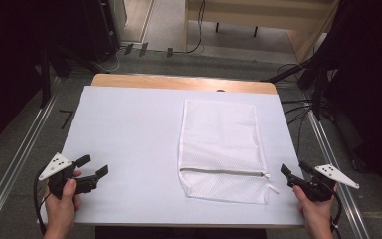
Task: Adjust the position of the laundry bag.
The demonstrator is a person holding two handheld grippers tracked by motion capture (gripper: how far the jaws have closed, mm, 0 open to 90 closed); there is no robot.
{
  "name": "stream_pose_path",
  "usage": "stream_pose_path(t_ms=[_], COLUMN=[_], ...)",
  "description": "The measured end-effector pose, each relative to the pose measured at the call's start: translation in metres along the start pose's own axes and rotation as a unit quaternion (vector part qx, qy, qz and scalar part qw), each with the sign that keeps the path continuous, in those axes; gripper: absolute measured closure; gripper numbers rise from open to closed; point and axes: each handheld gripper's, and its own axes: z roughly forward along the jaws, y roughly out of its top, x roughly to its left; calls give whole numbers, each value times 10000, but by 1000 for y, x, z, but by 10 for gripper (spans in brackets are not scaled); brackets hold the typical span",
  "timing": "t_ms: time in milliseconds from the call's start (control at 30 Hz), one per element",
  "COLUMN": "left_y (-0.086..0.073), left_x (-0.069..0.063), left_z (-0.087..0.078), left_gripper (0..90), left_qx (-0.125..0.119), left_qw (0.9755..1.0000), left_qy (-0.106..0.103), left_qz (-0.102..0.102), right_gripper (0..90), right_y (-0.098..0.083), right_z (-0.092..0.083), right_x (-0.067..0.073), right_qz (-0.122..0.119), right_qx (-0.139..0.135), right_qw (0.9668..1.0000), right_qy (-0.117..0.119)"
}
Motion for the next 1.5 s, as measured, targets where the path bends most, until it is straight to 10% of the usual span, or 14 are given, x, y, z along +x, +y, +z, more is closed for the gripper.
stream_pose_path(t_ms=[133,400,933,1200,1333,1500], left_y=[11,22,33,32,28,27], left_x=[-19,-67,-122,-126,-129,-133], left_z=[17,70,155,180,189,194], left_gripper=[140,200,378,400,433,688], left_qx=[-57,406,938,1210,1465,1666], left_qw=[9987,9964,9912,9917,9879,9837], left_qy=[-507,-642,-877,-444,-510,-668], left_qz=[-82,390,324,-15,-90,-133], right_gripper=[238,253,287,292,293,294], right_y=[-2,-4,-6,-6,-6,-6], right_z=[1,4,6,6,7,8], right_x=[0,4,9,10,10,11], right_qz=[25,-51,-144,-165,-173,-181], right_qx=[32,49,92,109,111,127], right_qw=[10000,9999,9998,9998,9998,9997], right_qy=[-8,82,80,84,87,97])
